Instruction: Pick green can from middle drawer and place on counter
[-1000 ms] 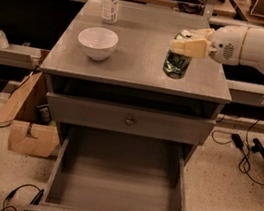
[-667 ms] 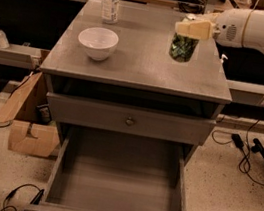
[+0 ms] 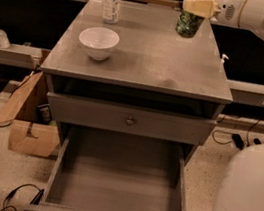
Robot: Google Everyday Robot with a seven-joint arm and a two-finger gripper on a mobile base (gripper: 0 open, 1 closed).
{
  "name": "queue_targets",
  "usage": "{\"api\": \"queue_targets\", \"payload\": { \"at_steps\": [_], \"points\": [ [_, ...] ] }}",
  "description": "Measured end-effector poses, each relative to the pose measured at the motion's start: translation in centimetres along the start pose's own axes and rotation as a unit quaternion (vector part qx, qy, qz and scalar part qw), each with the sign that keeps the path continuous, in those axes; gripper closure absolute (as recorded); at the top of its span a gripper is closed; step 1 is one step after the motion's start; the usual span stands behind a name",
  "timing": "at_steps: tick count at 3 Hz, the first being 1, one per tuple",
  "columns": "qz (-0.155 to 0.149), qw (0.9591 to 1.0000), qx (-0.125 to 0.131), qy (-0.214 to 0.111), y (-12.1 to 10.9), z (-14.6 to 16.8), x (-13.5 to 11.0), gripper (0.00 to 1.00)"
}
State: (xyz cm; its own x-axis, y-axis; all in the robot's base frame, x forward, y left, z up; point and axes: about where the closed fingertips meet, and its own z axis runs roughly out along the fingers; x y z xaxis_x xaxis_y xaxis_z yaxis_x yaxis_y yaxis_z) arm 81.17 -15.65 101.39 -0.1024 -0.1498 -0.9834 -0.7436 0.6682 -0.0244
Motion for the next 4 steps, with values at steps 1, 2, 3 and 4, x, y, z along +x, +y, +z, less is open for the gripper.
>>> {"api": "queue_targets", "payload": {
  "at_steps": [1,2,3,4],
  "points": [
    [0.001,0.9994,0.035,-0.006,-3.1,2.1,0.4,1.00],
    [0.000,0.9987,0.049,0.017,-4.3,5.1,2.5,1.00],
    [-0.005,0.9970,0.057,0.052,-4.7,7.8,5.2,1.00],
    [-0.012,0.9955,0.062,0.071,-5.1,9.4,6.9,1.00]
  ]
}}
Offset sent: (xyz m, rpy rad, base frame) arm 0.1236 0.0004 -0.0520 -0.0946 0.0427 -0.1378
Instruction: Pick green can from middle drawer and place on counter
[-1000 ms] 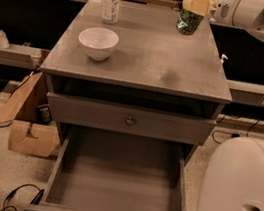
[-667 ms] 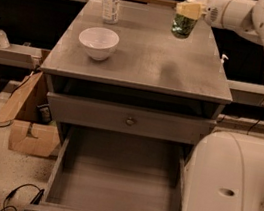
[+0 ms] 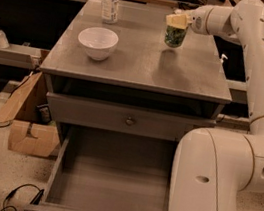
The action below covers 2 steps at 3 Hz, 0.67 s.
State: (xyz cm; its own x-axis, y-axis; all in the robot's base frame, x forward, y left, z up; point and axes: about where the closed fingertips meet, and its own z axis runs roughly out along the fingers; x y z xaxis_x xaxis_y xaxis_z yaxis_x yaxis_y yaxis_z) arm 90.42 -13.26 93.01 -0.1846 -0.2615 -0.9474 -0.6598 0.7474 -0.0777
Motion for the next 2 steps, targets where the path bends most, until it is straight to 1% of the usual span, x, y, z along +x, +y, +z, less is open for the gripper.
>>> {"api": "queue_targets", "payload": {
  "at_steps": [1,2],
  "points": [
    [0.000,1.0000,-0.001,0.003,0.15,0.50,0.31,0.86],
    [0.000,1.0000,-0.003,0.004,0.35,0.85,0.45,0.63]
  ]
}}
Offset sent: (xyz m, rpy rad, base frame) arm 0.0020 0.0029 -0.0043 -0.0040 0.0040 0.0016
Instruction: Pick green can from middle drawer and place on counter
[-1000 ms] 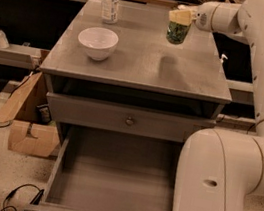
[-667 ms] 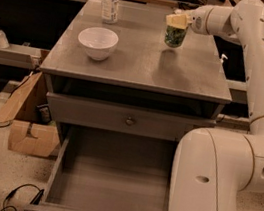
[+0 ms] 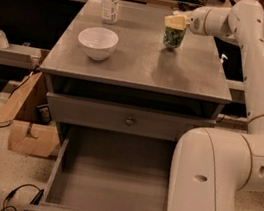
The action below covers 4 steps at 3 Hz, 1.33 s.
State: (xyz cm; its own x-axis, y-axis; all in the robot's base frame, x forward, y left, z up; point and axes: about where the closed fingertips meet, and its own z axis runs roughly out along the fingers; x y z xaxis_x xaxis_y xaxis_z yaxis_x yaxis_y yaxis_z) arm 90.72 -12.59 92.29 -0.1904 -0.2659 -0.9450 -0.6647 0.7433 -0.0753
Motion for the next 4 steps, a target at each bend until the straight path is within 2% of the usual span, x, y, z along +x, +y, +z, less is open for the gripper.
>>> {"api": "queue_targets", "payload": {
  "at_steps": [2,3,4],
  "points": [
    [0.001,1.0000,-0.004,0.002,0.40,0.70,0.30,0.16],
    [0.002,1.0000,-0.006,0.003,0.58,1.02,0.44,0.00],
    [0.002,1.0000,-0.006,0.003,0.59,1.02,0.44,0.00]
  ]
}}
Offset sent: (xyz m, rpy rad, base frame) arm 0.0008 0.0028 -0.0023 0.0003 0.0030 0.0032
